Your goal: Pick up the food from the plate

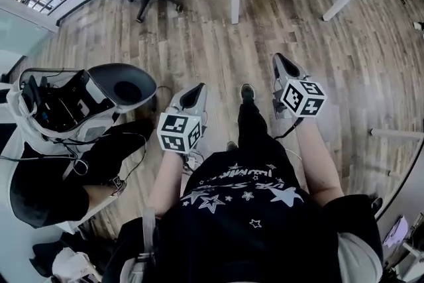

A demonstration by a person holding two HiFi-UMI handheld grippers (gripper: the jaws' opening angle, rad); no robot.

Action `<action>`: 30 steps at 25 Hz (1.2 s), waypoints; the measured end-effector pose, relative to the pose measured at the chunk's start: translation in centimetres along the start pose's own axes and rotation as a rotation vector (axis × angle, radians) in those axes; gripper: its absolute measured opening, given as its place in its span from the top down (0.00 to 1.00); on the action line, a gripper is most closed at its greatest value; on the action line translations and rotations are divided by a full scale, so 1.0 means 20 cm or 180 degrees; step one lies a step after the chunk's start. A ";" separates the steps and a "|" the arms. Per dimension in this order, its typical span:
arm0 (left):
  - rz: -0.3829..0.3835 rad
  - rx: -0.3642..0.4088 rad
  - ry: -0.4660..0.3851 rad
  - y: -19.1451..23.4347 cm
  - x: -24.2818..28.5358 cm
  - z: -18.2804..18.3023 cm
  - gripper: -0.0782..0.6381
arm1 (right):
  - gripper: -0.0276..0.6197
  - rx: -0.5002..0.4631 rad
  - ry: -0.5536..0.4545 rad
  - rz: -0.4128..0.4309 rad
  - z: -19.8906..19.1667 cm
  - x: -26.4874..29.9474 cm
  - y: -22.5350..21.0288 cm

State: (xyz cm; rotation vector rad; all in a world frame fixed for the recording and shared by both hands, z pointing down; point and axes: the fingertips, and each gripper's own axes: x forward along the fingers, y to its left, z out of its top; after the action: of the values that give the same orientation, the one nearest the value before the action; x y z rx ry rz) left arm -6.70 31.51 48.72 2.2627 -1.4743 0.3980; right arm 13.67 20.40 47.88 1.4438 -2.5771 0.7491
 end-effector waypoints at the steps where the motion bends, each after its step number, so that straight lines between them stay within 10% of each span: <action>1: 0.0029 -0.0001 0.0001 0.04 0.03 0.03 0.89 | 0.95 -0.0007 -0.0010 0.0015 0.03 0.06 -0.01; 30: 0.0334 -0.0104 -0.0042 0.57 1.15 0.83 0.89 | 0.95 -0.0091 0.0080 0.0334 0.84 1.33 -0.61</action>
State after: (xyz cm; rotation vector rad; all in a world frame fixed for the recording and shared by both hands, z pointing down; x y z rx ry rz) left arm -7.77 1.06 46.51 2.1732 -1.5992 0.3877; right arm 11.79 -13.25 45.93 1.2913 -2.6505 0.7350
